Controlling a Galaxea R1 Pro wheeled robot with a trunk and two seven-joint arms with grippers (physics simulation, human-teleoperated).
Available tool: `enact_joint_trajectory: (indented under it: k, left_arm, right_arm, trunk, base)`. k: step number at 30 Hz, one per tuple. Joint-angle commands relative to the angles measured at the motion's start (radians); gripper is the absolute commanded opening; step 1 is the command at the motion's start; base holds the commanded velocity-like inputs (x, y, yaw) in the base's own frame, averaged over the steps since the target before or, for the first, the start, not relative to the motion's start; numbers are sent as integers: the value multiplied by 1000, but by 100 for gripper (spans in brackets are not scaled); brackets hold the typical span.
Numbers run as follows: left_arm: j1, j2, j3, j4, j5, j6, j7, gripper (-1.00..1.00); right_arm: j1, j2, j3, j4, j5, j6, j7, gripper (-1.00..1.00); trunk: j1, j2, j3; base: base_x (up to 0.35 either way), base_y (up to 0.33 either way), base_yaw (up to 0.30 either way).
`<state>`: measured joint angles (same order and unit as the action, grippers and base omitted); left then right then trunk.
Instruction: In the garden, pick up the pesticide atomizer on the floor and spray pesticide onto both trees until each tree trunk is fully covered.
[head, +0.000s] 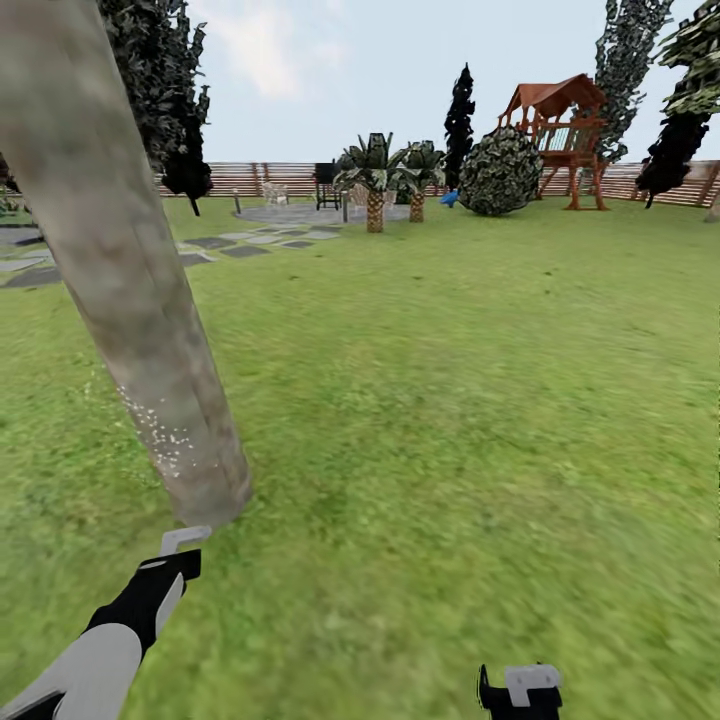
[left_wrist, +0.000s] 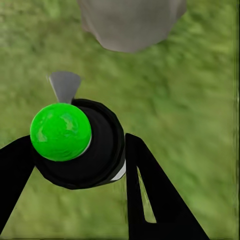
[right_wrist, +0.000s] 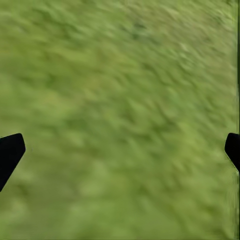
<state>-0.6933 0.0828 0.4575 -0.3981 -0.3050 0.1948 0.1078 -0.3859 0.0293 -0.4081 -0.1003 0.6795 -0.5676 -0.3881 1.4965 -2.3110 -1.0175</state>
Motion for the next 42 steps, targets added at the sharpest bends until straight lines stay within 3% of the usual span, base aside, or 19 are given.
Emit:
enact_joint_trajectory:
  k: [1,12,26,42]
  left_arm:
    - [0,0,1,0,0,0,0,-100]
    - [0,2,1,-1,0,0,0,-100]
    - [0,0,1,-2,0,0,0,-100]
    - [0,0,1,-2,0,0,0,-100]
  right_arm:
    - [1,-1,0,-1,0,0,0,100]
    - [0,0,0,-1,0,0,0,100]
    - [1,0,0,-1,0,0,0,100]
    - [0,0,0,-1,0,0,0,100]
  trunk:
    - [0,0,0]
    - [0,0,0]
    - [0,0,0]
    - [0,0,0]
  base:
    - [1,-273,9]
    - [46,-267,19]
    - [254,-177,261]
    - [79,-263,90]
